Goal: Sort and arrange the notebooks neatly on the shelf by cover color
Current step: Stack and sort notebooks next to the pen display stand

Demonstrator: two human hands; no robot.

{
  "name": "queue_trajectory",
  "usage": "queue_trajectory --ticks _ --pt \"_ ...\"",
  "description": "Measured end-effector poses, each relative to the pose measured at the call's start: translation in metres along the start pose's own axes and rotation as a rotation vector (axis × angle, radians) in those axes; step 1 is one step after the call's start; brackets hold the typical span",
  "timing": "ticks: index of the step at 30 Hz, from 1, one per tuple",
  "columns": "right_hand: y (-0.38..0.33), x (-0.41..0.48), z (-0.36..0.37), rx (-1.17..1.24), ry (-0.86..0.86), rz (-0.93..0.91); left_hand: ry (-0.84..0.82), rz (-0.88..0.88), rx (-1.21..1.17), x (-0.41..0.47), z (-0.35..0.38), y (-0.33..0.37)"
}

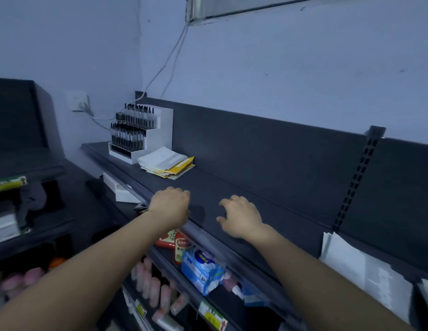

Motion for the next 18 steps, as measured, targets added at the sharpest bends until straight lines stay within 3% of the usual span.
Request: queue_trajectory --ticks 18 --pt "-0.068 0.220 0.056 0.041 -0.039 -0.096 -0.053 -0.103 0.051 0.157 0.079 -0.150"
Point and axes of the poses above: each hand's wrist, its own x-axis towards the middle knuckle, its own z-axis out of the palm, y = z × x, the point moved 9 cm from there along x, towards the middle knuckle, and after that the axes turned 5 degrees about y, right-handed, at the moved point
